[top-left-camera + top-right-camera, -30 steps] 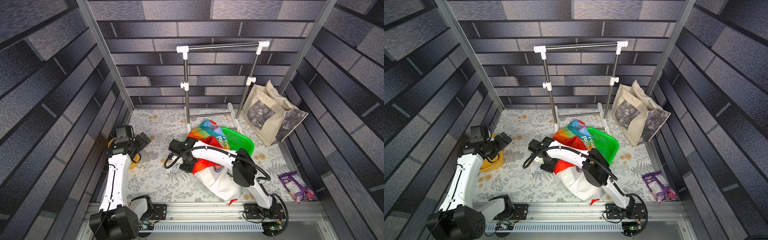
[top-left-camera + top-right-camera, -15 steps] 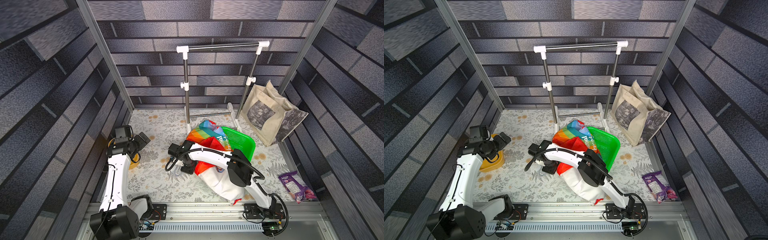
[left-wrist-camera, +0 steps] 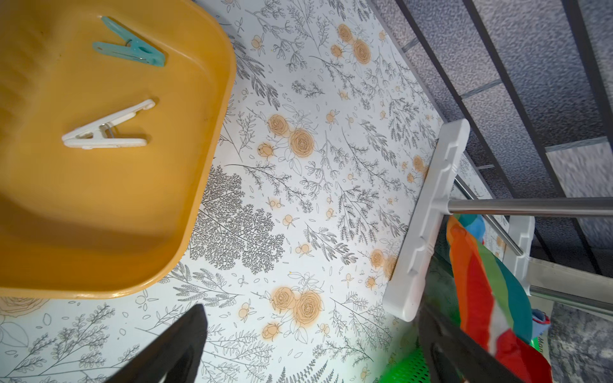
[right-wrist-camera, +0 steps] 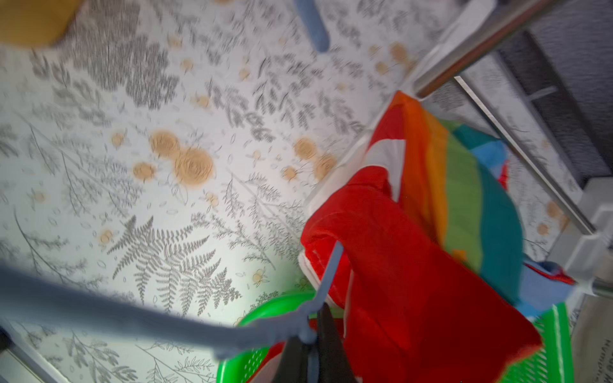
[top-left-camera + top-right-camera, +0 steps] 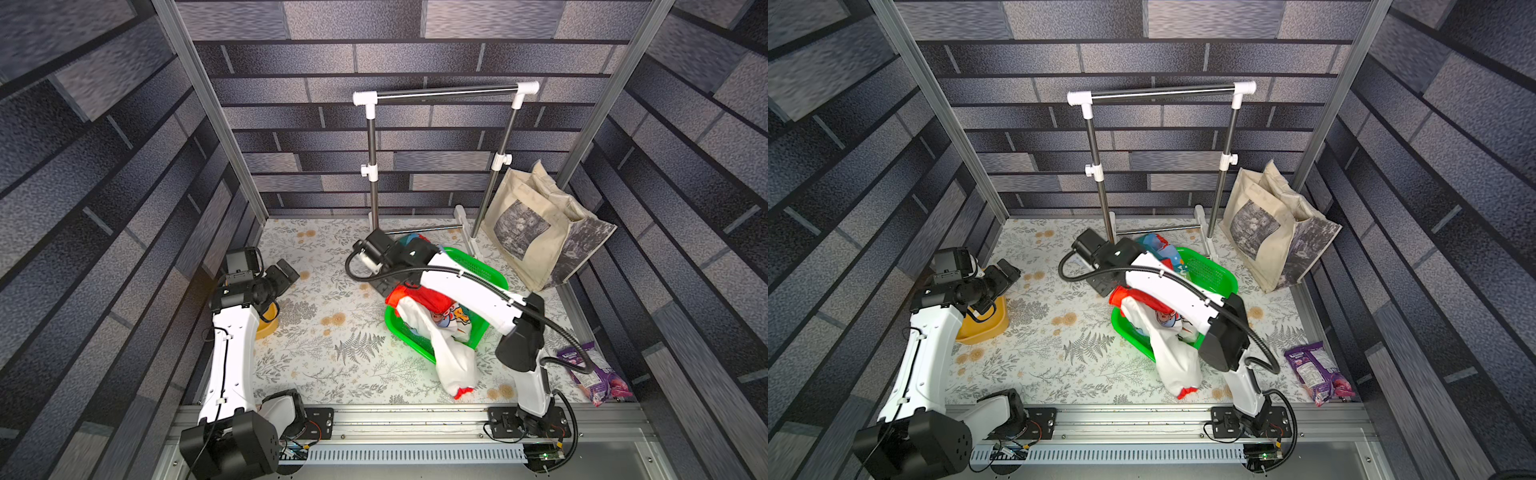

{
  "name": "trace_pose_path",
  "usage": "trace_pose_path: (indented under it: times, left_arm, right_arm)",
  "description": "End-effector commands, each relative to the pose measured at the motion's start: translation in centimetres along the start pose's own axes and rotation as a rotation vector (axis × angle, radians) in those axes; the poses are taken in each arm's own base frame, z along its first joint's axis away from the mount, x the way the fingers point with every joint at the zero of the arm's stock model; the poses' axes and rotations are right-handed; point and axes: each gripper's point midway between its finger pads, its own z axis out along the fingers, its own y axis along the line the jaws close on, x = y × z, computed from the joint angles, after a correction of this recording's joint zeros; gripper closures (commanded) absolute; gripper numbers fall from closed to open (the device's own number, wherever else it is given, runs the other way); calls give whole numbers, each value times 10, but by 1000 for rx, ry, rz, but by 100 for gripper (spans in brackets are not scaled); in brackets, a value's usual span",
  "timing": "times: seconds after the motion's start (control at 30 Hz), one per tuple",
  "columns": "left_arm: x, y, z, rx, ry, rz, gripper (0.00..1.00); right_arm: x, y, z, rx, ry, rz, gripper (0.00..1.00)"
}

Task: Remove the clothespins securing jackets to the hanger
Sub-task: Pick up the hanger from the basket, then remove the jacket from the hanger.

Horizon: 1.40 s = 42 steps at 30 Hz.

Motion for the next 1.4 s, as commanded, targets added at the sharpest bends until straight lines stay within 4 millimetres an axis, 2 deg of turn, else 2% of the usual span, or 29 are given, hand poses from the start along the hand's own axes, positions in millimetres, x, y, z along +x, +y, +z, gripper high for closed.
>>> trace_pose_path:
  times: [0.0,0.13,0.2,0.27,0.4,0.47,0.53,0.6,0.73,0.83,0.93,1.0,1.1,1.23,1.37]
  left_arm:
    - [-13,-28,-10,115,-13,-1,0]
    - [-19,-67,-26,272,-4,28,0]
    - [-20,-95,-41,359,-1,75,0]
    - [-16,-132,-61,455,-4,156,0]
    - [3,-201,-96,610,-1,305,0]
    - [16,-234,-114,686,5,383,0]
    - [30,-267,-128,759,7,446,0]
    - [42,-296,-134,823,18,481,0]
    - [62,-348,-121,874,62,504,0]
    - [75,-375,-109,877,112,491,0]
    - [87,-394,-108,928,172,464,0]
    - [95,-398,-104,928,211,441,0]
    - [108,-394,-90,900,312,362,0]
    - [115,-400,-92,977,382,256,0]
    - [121,-397,-89,971,441,197,0]
  right_arm:
    - [-45,-53,-54,60,-228,231,95]
    - [-74,-104,-111,72,-445,460,95]
    - [-86,-127,-145,72,-571,565,95]
    - [-95,-148,-181,75,-710,662,96]
    - [-98,-173,-240,121,-944,765,100]
    - [-95,-182,-255,159,-1012,804,100]
    - [-88,-190,-259,199,-1032,841,100]
    - [-88,-189,-254,194,-1019,848,100]
    - [-88,-181,-236,142,-970,863,100]
    - [-86,-178,-229,126,-954,869,100]
    - [-83,-176,-224,127,-941,863,100]
    - [-82,-176,-222,130,-938,854,100]
    - [-83,-173,-220,125,-941,830,100]
    - [-81,-172,-211,135,-927,802,100]
    - [-81,-169,-203,129,-941,781,100]
